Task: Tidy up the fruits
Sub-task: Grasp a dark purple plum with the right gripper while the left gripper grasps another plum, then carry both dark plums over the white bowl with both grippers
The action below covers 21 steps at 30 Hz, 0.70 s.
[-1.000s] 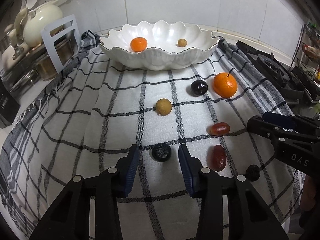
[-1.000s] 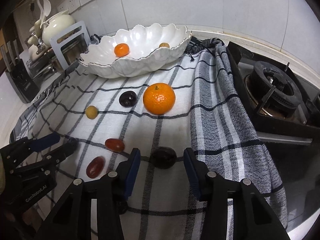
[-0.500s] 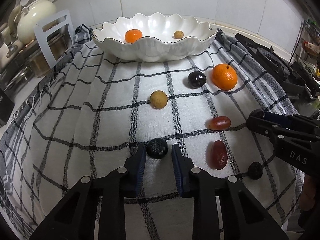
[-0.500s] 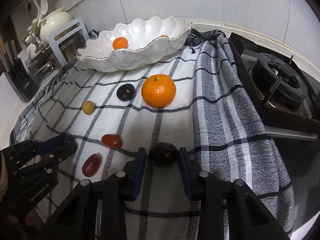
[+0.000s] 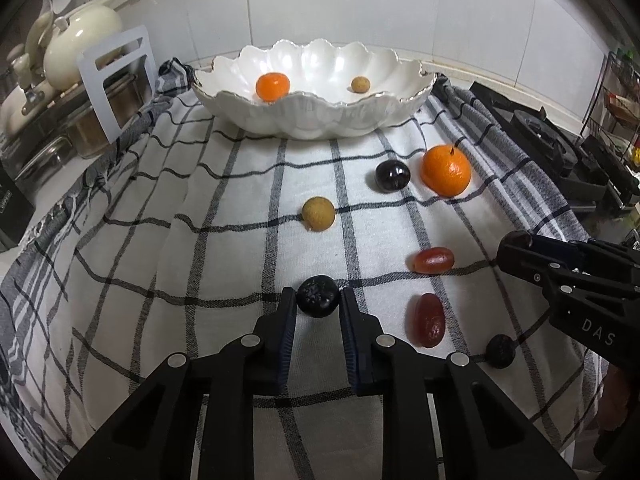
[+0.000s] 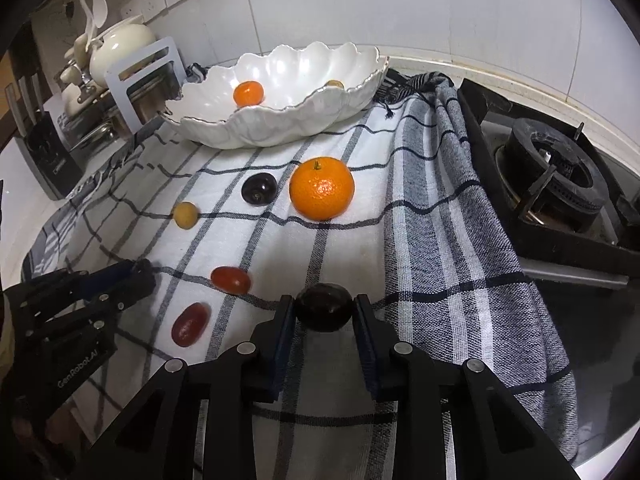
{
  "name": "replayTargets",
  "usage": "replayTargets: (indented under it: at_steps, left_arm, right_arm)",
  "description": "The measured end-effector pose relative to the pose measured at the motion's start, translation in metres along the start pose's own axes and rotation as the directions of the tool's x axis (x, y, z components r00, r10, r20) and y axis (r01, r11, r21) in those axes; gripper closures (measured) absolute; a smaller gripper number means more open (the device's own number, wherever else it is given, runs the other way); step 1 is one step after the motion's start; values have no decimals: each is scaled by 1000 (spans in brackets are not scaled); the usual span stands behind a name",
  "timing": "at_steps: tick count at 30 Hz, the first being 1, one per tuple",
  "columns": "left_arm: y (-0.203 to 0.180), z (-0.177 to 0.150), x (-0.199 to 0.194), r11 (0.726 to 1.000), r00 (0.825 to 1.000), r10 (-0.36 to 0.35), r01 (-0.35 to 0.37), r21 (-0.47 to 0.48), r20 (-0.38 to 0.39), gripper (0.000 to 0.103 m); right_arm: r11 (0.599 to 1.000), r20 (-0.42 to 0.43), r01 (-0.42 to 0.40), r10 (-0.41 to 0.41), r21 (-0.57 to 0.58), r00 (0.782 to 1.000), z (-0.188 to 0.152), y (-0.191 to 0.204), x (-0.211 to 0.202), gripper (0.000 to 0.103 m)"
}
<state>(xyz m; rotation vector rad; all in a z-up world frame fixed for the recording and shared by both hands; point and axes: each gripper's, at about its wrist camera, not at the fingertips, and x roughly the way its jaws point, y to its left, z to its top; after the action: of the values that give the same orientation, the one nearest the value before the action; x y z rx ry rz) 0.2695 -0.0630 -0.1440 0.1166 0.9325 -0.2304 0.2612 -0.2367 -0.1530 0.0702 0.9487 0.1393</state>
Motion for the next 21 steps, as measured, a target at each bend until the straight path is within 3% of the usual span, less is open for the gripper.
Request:
replayTargets:
  at_steps: [10, 21]
  left_arm:
    - [1, 13, -28, 1000, 996, 11, -9, -22, 87, 80]
    - [3, 35, -62, 999, 978, 26, -18, -40, 206, 80]
  right_arm:
    - [999, 56, -31, 32, -16, 998, 13, 3, -21, 72]
    - [997, 154, -73, 78, -40, 985, 35, 13, -51, 72]
